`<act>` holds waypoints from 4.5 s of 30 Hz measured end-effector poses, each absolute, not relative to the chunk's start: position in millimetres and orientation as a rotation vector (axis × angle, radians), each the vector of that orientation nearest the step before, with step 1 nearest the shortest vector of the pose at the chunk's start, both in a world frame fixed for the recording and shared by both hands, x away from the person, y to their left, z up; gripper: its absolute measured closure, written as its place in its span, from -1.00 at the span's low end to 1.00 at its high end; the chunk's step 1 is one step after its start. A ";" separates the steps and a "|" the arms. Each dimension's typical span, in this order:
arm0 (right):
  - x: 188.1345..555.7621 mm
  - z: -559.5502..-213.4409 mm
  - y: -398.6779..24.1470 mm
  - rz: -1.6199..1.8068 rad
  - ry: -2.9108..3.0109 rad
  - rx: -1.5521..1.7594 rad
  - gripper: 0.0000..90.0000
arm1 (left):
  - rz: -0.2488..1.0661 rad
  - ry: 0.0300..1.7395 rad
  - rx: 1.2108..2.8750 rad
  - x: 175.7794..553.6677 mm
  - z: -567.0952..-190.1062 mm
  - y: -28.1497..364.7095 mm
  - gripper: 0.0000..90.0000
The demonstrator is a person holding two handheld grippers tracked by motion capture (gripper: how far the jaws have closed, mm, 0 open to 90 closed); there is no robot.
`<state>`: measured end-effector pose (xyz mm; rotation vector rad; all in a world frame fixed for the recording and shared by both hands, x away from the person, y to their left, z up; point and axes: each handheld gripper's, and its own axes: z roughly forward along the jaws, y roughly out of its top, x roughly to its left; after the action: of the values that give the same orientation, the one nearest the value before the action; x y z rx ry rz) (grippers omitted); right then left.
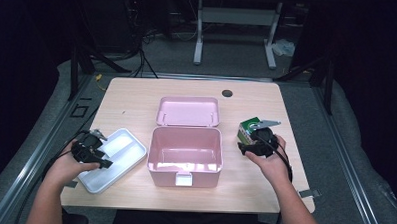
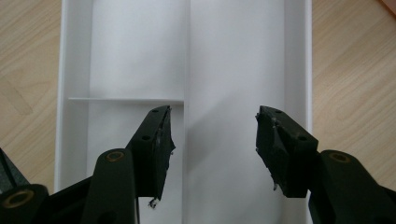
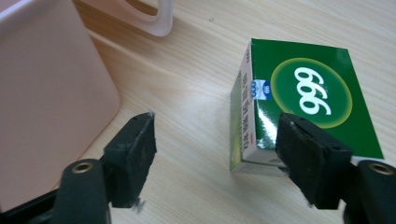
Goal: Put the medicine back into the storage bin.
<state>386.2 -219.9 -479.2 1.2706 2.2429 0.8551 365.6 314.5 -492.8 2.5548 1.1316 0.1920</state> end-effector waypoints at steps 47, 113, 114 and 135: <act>481.0 -476.7 -236.4 0.534 2.395 1.485 -0.69 | 0.189 1.121 2.563 363.8 -491.6 313.8 0.01; 481.9 -452.0 -223.8 0.289 2.585 1.489 -0.62 | 0.181 1.122 2.560 363.8 -491.8 316.7 0.00; 481.9 -452.0 -223.8 0.289 2.585 1.489 -0.62 | 0.181 1.124 2.559 363.7 -491.9 316.9 0.00; 459.2 -399.8 -211.8 0.334 2.751 1.143 -0.61 | 0.170 1.126 2.561 363.9 -493.8 316.9 -0.01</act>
<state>459.2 -211.8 -399.8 1.1426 2.7514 0.3337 363.9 316.9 -493.8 2.5614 1.1259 0.1702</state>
